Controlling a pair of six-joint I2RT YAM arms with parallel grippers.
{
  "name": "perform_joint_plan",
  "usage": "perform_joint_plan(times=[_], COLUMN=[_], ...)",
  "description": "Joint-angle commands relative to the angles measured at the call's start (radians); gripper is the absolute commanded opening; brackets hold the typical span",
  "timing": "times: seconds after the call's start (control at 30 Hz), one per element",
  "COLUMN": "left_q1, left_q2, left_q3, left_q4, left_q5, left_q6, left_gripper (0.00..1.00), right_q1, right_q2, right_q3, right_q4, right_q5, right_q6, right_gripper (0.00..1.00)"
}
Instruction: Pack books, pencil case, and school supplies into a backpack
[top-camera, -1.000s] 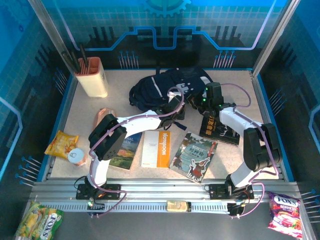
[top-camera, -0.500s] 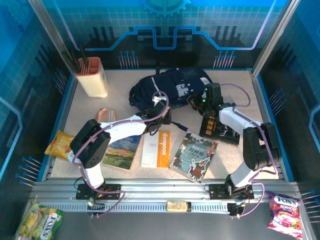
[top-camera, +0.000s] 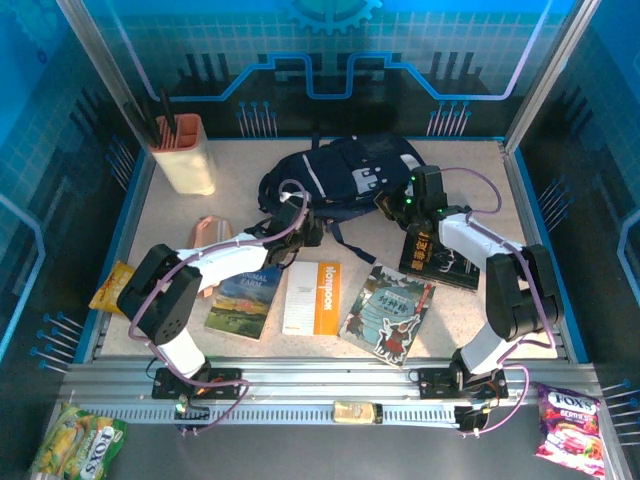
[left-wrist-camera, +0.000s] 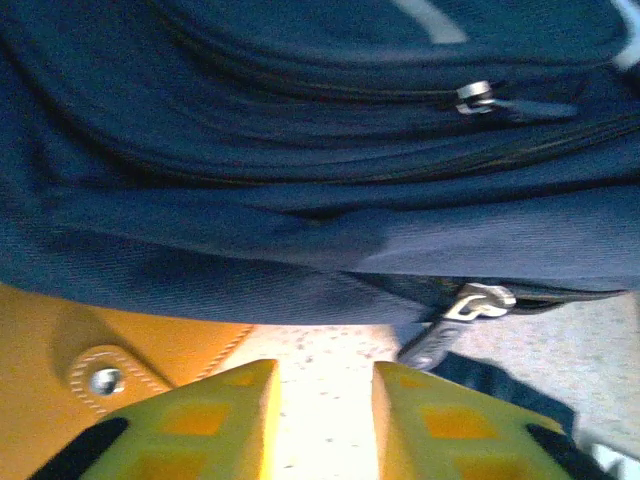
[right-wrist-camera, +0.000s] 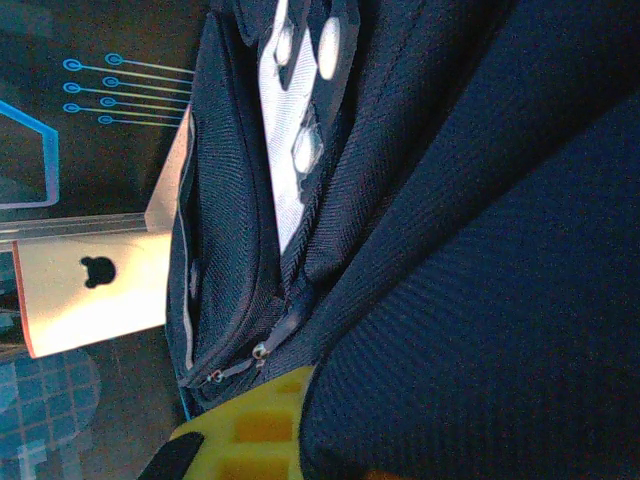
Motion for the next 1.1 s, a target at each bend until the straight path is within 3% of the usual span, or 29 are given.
perform_joint_plan(times=[0.0, 0.2, 0.57, 1.07], left_q1=[0.001, 0.002, 0.001, 0.004], left_q2=[-0.004, 0.019, 0.148, 0.122], left_q3=[-0.03, -0.027, 0.147, 0.138], left_q4=[0.089, 0.098, -0.02, -0.041], left_q5=[0.109, 0.167, 0.12, 0.091], left_q6=[0.069, 0.105, 0.116, 0.102], left_gripper=[0.38, 0.46, 0.42, 0.17], right_q1=[-0.004, -0.005, -0.004, -0.01], right_q2=[-0.008, 0.0, -0.002, -0.005], right_q3=[0.041, 0.042, 0.039, 0.036], right_q4=[0.051, 0.057, 0.059, 0.054], right_q5=[-0.041, -0.049, -0.052, -0.043], right_q6=[-0.012, -0.005, -0.002, -0.008], right_gripper=[0.01, 0.0, 0.0, 0.0])
